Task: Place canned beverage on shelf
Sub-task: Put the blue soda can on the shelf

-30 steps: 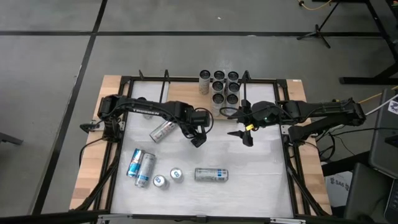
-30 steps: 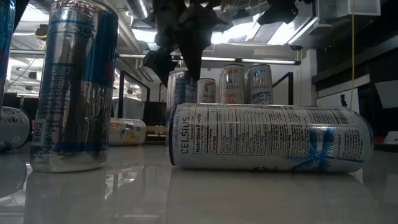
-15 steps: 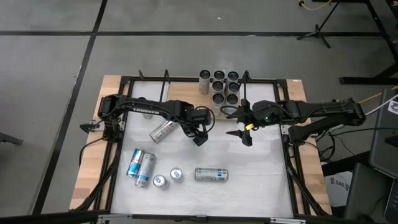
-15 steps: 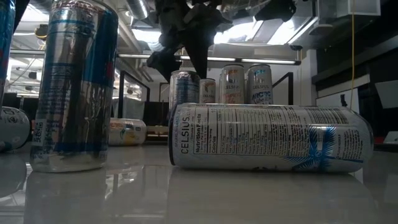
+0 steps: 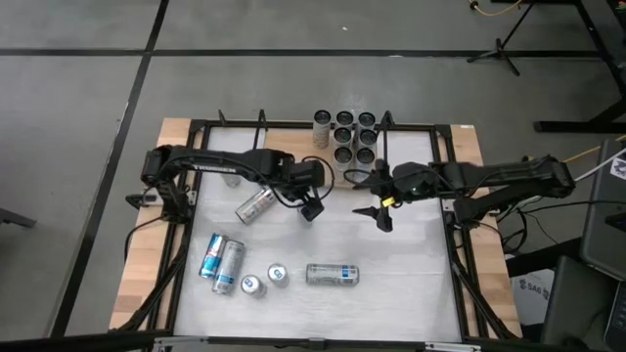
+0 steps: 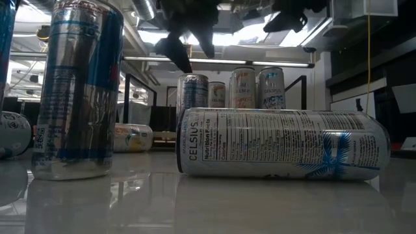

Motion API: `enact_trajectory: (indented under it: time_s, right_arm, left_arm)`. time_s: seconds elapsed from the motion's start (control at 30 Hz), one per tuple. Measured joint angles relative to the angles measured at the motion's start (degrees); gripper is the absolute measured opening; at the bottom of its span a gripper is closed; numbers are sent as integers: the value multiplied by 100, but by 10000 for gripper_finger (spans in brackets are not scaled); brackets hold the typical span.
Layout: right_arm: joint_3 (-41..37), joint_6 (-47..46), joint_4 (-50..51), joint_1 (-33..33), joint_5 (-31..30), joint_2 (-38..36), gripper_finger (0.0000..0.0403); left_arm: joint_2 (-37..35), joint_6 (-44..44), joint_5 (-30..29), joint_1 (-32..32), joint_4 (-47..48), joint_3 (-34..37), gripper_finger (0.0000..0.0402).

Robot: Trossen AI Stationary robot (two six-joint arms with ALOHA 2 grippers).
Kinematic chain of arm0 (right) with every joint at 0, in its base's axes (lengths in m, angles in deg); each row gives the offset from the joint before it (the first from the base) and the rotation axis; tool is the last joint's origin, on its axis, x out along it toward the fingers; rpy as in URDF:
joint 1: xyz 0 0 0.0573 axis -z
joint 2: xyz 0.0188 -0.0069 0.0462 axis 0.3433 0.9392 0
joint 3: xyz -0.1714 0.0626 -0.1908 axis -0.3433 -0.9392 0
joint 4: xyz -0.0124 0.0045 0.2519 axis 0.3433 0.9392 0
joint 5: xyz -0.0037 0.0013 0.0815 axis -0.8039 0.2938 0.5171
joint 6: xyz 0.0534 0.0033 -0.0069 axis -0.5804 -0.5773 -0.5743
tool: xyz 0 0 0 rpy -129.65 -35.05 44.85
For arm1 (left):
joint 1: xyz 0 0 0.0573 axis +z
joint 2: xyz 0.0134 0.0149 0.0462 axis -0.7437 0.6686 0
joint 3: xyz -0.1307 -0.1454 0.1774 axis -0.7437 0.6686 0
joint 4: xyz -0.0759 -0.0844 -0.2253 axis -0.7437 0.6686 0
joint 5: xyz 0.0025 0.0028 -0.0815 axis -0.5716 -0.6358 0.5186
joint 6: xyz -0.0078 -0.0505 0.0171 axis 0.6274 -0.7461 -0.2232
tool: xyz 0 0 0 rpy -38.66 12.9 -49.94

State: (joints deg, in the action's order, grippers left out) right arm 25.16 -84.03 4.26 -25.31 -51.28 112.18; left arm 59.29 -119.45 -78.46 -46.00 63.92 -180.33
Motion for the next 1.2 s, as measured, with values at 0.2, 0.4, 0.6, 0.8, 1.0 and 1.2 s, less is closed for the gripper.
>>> enact_trajectory:
  time_s: [0.2, 0.4, 0.6, 0.8, 1.0, 1.2]
  right_arm:
    - [-480, -460, -831, -7, 43, 2, 303]
    - [-932, -543, -1712, -7, 651, 194, 303]
    - [-1075, -547, -2347, -9, 949, 839, 303]
    - [-1078, -546, -3143, -9, 989, 1674, 303]
    - [-1078, -543, -3658, -7, 1003, 2243, 303]
    - [-1069, -543, -4264, -7, 1265, 2637, 303]
  left_arm:
    - [-314, 1067, -31, 77, 393, 0, 340]
    - [-367, 1561, -1090, 58, 1334, 50, 340]
    - [-371, 1498, -2064, -118, 1177, 579, 340]
    - [-364, 1521, -2123, -246, 350, 1173, 340]
    - [-364, 1550, -2129, -256, 72, 1292, 340]
    - [-364, 1573, -2123, -265, -310, 1292, 340]
